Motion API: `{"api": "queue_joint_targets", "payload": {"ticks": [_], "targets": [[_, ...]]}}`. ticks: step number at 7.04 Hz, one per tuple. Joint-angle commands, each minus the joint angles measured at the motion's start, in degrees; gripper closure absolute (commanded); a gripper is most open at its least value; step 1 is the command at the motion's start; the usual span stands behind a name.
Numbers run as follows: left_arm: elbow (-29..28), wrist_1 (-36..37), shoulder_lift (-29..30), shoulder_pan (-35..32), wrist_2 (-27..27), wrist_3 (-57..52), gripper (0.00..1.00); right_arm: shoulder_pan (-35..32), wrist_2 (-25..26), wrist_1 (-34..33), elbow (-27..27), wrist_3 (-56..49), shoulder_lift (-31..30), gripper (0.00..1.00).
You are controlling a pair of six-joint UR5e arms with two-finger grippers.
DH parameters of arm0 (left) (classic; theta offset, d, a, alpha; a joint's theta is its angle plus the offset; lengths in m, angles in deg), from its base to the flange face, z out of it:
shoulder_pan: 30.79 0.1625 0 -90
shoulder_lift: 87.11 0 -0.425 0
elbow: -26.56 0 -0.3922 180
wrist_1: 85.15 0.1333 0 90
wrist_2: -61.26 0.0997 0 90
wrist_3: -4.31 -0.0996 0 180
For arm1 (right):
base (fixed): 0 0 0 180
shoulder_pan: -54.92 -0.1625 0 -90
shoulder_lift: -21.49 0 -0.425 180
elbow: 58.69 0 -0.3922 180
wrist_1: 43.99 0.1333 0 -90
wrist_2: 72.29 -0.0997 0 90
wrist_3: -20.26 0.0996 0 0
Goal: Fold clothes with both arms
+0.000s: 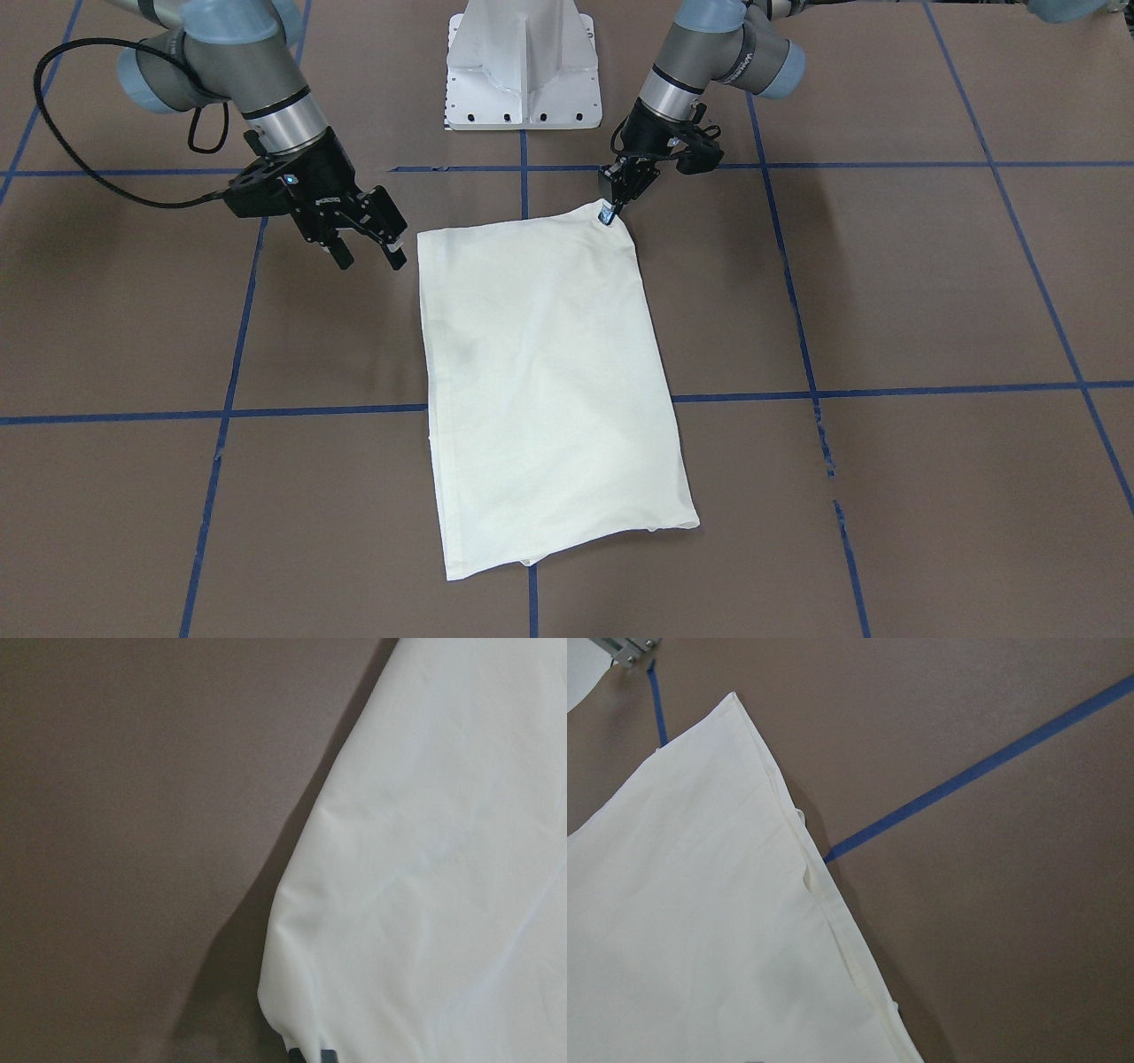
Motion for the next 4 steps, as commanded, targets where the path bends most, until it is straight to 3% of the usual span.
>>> {"api": "queue_joint_targets", "payload": {"ticks": [1, 3, 4], "targets": [[0.51, 0.00, 0.03, -0.43, 0.03, -0.09, 1.00, 6.43, 5.48, -12.54, 1.11, 7.96, 6.34, 0.09], [0.51, 0.00, 0.11, -0.70, 0.03, -0.09, 1.00, 9.61, 8.21, -15.01, 2.26, 12.28, 7.31, 0.15], [0.51, 0.00, 0.11, -0.70, 0.03, -0.01, 1.00, 9.89, 8.22, -17.29, 3.57, 16.39, 9.06, 0.22]]}}
